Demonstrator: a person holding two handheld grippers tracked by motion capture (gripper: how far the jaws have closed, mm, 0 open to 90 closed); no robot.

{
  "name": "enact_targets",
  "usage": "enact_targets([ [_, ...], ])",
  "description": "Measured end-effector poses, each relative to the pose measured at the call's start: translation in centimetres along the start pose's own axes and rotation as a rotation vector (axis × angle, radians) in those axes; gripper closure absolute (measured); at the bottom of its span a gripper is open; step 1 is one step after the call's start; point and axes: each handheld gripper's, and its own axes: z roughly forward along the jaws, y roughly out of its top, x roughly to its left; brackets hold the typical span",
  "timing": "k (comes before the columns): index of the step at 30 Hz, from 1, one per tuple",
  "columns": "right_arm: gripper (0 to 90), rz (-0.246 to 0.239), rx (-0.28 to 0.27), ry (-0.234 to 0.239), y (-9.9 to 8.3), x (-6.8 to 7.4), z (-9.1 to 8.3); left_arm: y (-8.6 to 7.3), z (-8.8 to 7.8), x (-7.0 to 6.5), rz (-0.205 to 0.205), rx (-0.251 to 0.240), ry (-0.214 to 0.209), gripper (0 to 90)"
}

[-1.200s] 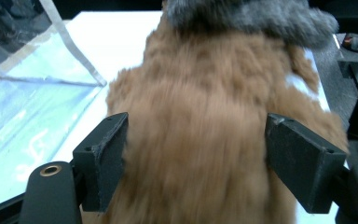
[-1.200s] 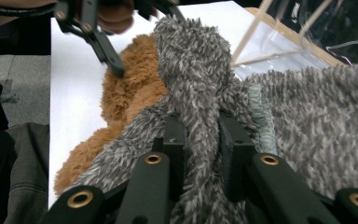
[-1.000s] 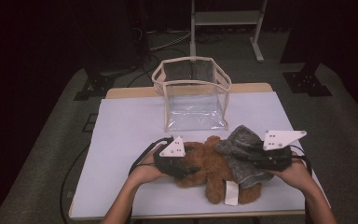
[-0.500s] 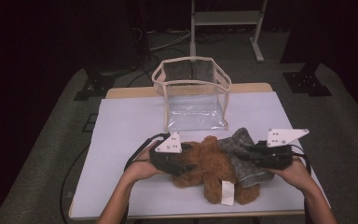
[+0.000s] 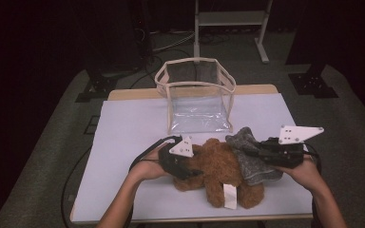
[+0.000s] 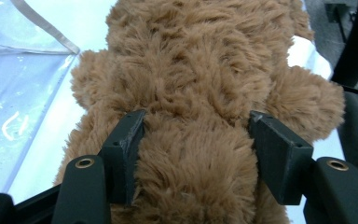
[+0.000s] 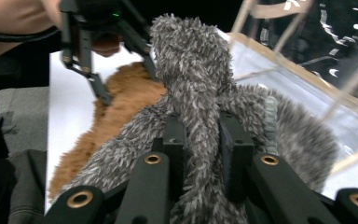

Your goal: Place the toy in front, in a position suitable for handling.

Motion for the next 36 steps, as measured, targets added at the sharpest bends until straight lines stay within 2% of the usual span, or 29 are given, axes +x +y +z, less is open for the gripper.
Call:
enact_targets([
  [2,74.6,0.021,-0.001,-0.003,-0.3,-0.5,-0.2,-0.1,-0.3,-0.1,0.003,0.004,-0.006,38.1],
  [8,74.9,0.038,0.023,0.062,-1.2,0.0,2.2,-0.2,-1.6,0.1,-0.013,-0.014,0.001,35.2],
  [11,75.2,0.034,0.036,0.083,-1.2,0.7,3.8,0.1,-1.9,0.2,-0.013,-0.069,-0.005,31.6],
  [12,75.2,0.031,0.042,0.099,-1.2,1.0,4.3,0.2,-1.7,0.3,-0.016,-0.061,0.002,30.2],
  [15,75.1,-0.001,0.067,0.137,-0.9,1.9,5.7,0.0,-0.8,0.3,-0.015,0.021,0.020,30.1],
  [17,74.8,-0.023,0.082,0.117,-0.6,2.1,5.7,-0.3,-0.8,0.3,-0.033,0.019,0.012,33.7],
  [20,74.5,0.010,0.035,0.079,-0.5,0.9,3.9,-0.5,-0.9,0.2,-0.039,0.033,0.012,38.3],
  [21,74.4,0.018,0.028,0.051,-0.6,0.5,3.3,-0.5,-0.9,0.1,-0.034,0.036,0.012,38.5],
  [25,74.3,0.036,0.031,0.010,-0.9,-0.1,2.3,-0.5,-1.1,0.0,-0.026,0.044,0.011,38.4],
  [28,74.2,0.037,0.056,0.014,-1.2,-0.1,2.4,-0.6,-1.1,-0.1,-0.031,0.041,0.011,38.4],
  [32,74.0,0.049,0.051,0.040,-1.5,0.1,2.8,-0.7,-1.4,-0.4,-0.032,0.038,0.021,38.3],
  [34,74.1,0.040,0.055,0.058,-1.3,0.6,3.6,-0.6,-1.6,-0.6,-0.015,0.041,0.023,36.7],
  [36,74.1,0.028,0.065,0.075,-1.1,0.9,4.5,-0.6,-2.2,-0.6,-0.023,0.034,0.025,34.6],
])
